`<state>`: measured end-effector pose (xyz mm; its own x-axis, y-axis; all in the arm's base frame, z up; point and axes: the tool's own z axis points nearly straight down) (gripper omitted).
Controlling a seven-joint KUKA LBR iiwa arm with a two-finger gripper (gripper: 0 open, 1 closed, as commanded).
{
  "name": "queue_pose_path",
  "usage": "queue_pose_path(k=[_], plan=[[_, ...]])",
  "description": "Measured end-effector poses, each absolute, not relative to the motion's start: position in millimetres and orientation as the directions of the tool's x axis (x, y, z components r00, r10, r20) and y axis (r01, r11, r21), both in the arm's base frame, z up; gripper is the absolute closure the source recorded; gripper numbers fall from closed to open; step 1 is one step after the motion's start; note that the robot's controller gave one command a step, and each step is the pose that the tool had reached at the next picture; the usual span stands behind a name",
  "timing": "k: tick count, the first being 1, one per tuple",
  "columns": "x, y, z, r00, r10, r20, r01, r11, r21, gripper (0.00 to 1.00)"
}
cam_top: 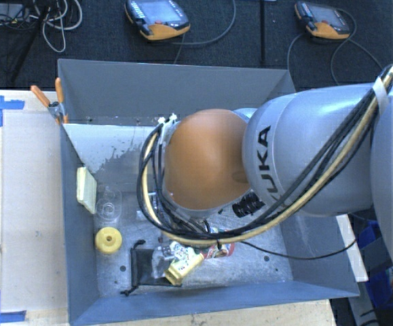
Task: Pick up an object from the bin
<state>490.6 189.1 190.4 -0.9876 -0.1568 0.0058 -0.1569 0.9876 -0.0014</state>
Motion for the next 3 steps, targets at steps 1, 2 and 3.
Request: queue_pose_path(k=[1, 2, 3], plan=[[494.5, 185, 175, -0.977, -0.214, 0.004, -0.214, 0.977, -0.001, 0.0], [519.0, 200, 75, -0.873, -0.488, 0.001, -0.488, 0.873, 0.001, 1.0], [519.0, 200, 75, -0.874, -0.486, 0.001, -0.486, 0.874, 0.002, 1.0]])
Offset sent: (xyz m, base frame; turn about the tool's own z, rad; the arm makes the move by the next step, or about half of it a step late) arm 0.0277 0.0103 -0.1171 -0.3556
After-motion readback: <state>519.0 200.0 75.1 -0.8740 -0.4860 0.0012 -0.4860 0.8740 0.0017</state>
